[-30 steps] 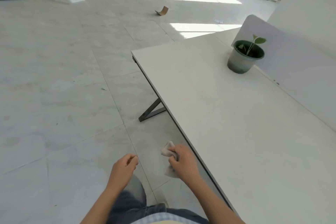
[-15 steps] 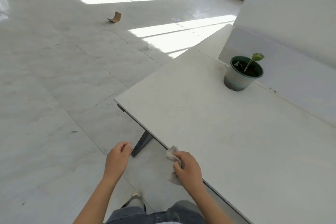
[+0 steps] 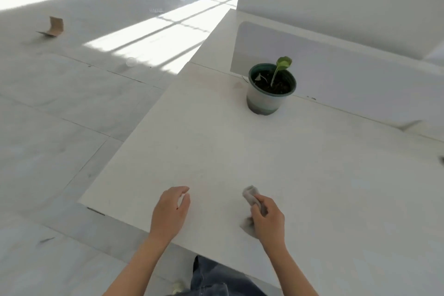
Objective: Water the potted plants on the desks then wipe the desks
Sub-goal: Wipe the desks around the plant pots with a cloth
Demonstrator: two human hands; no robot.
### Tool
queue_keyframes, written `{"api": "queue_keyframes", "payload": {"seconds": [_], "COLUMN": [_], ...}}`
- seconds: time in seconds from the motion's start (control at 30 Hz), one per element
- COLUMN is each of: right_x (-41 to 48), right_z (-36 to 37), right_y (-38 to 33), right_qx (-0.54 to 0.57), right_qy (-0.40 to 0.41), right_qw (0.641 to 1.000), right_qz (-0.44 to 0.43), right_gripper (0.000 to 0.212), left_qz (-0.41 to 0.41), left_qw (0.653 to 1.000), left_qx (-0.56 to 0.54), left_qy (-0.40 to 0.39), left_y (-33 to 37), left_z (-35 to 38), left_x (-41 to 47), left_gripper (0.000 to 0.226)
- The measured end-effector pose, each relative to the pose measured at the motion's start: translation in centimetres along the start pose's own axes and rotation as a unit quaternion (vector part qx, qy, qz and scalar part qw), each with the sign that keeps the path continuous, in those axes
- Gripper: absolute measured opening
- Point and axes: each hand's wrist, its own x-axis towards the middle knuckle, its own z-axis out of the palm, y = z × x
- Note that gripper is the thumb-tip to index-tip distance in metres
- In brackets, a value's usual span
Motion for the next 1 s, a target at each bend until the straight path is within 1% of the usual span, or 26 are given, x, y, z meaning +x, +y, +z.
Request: {"api": "queue_keyframes", "payload": {"seconds": [0.07,0.13,0.17,0.23,0.3,0.37,0.4,0.43,0.5,0.53,0.6,0.77,0.83,0.87,0.93,0.97,1.0], "right_x": [4.0,9.0,11.8,17.7,23.1,27.5,29.4,31.1,33.5,34.2,34.5,31.1,28.4,26.7,23.2,22.1,21.7], "right_z": [-2.0,-4.4,-5.5,-7.4,-8.7,-9.2,-9.2,-8.9,-8.0,-7.5,-6.5,-4.6,-3.4,-2.5,-0.2,1.1,2.2], "right_y": [-1.0,-2.1,-2.5,-2.9,-3.2,-3.6,-3.8,-3.7,-3.1,-2.6,-1.5,-0.7,-0.5,-0.5,-0.8,-1.1,-1.6], "right_qx": [-0.002,-0.023,-0.047,-0.114,-0.177,-0.231,-0.263,-0.298,-0.360,-0.378,-0.385,-0.353,-0.357,-0.362,-0.374,-0.396,-0.415], "right_qy": [0.043,0.085,0.107,0.143,0.153,0.141,0.120,0.086,0.003,-0.027,-0.046,-0.008,0.000,-0.010,-0.053,-0.078,-0.104], "right_qw": [0.999,0.996,0.993,0.982,0.971,0.960,0.954,0.947,0.928,0.922,0.920,0.935,0.934,0.932,0.924,0.910,0.896], "right_qz": [0.009,-0.003,-0.015,-0.038,-0.055,-0.067,-0.075,-0.084,-0.090,-0.083,-0.062,-0.024,-0.009,-0.011,-0.061,-0.101,-0.122], "right_gripper": [0.022,0.021,0.021,0.024,0.026,0.029,0.029,0.031,0.038,0.043,0.049,0.048,0.048,0.050,0.061,0.067,0.067], "left_qz": [0.032,0.043,0.041,0.028,0.015,0.003,-0.002,-0.011,-0.017,-0.018,-0.025,-0.025,-0.020,-0.017,-0.011,-0.008,-0.006], "left_qw": [0.997,0.990,0.985,0.976,0.970,0.960,0.957,0.956,0.951,0.948,0.945,0.936,0.936,0.936,0.937,0.938,0.939], "left_qx": [0.076,0.134,0.161,0.211,0.243,0.278,0.288,0.294,0.308,0.316,0.325,0.351,0.350,0.350,0.347,0.344,0.342], "left_qy": [0.007,0.029,0.038,0.039,0.026,0.028,0.029,0.023,0.021,0.021,0.019,0.024,0.021,0.023,0.032,0.035,0.037], "left_y": [1.7,3.2,3.7,4.4,4.4,3.9,3.6,3.4,2.8,2.6,2.5,2.7,2.6,2.5,2.2,2.2,2.1], "left_z": [0.5,1.0,1.3,1.8,2.3,2.7,2.9,3.2,3.7,3.9,4.1,4.1,4.0,4.1,4.2,4.2,4.2], "left_x": [4.3,8.7,10.9,14.6,17.3,18.9,19.3,19.6,19.9,20.0,20.1,20.1,20.1,20.1,20.1,20.2,20.3], "left_gripper": [0.046,0.064,0.065,0.057,0.057,0.067,0.072,0.075,0.073,0.071,0.066,0.060,0.059,0.058,0.057,0.057,0.057]}}
